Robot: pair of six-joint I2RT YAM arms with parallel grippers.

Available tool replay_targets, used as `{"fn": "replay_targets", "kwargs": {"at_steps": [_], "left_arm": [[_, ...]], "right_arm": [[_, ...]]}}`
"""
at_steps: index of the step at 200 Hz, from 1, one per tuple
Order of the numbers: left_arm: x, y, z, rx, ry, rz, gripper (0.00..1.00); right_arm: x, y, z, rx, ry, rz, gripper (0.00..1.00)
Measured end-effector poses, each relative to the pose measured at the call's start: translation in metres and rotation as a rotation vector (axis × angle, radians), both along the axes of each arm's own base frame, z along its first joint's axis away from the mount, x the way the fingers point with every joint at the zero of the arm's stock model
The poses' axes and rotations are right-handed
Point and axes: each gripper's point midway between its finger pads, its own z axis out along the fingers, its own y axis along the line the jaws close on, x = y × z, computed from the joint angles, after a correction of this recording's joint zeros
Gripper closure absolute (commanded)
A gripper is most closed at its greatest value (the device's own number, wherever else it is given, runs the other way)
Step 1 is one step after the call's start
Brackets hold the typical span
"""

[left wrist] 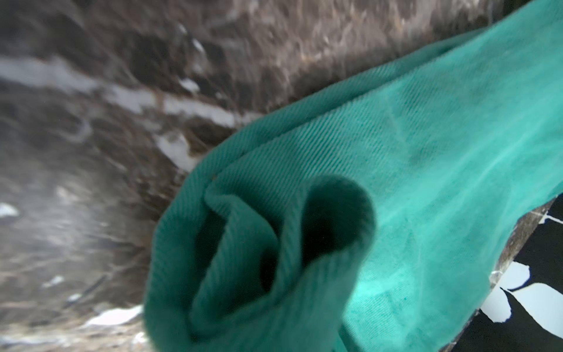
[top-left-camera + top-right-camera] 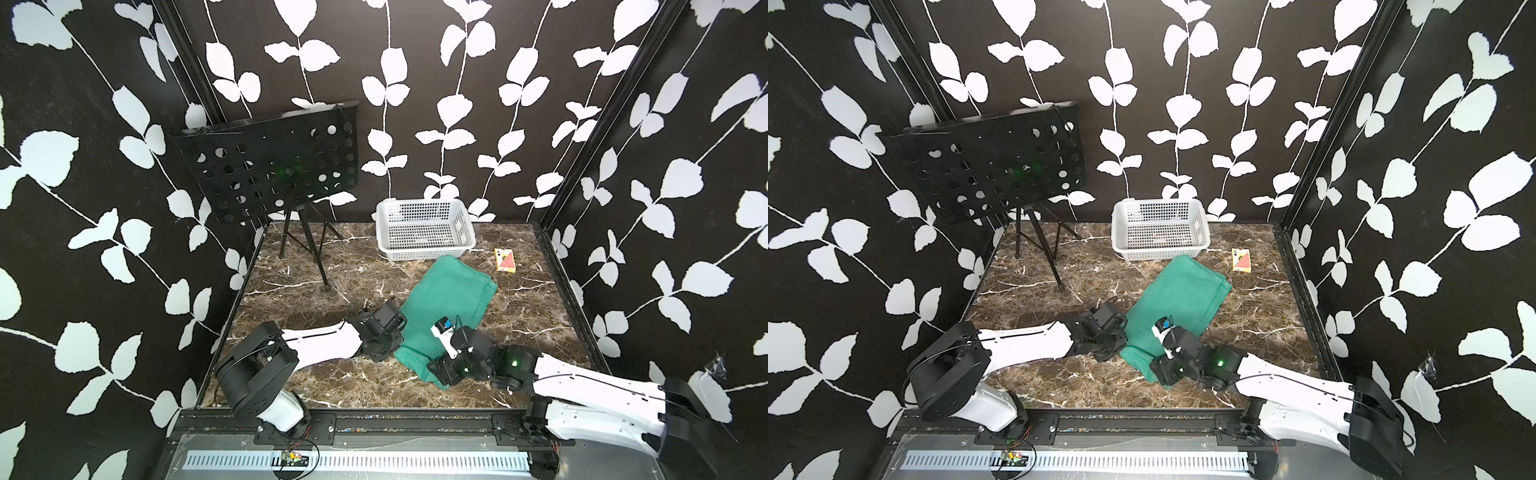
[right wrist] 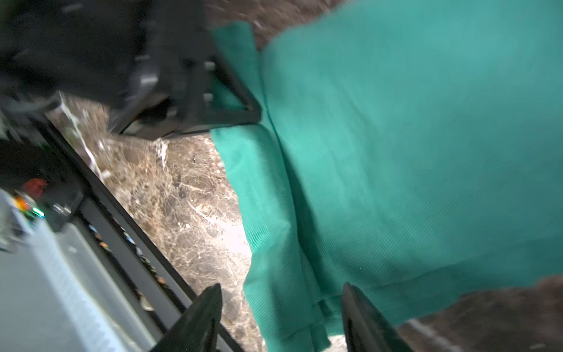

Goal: Roll up the long pants
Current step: Roll the long pant at the center of the board.

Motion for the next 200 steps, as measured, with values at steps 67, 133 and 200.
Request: {"fn": "replay_targets", "kwargs": {"at_steps": [67, 133, 200], "left_arm": [[0.007, 0.019, 0.007, 0.022, -0.004, 0.023, 0.99], [0.007, 0.024, 0.005, 0.021, 0.006, 0.028, 0.96], [0.007, 0.028, 0.018, -0.006, -0.016, 0.041, 0.30]], "right_arm": [[-0.010, 0.036, -0.029, -0.394, -0.373, 0.306, 0.31], [0.004, 0.043, -0.071, -0.574, -0.474, 0.339, 0.55], [0.003, 0.045, -0.059, -0.437, -0.351, 0.253, 1.00]]}}
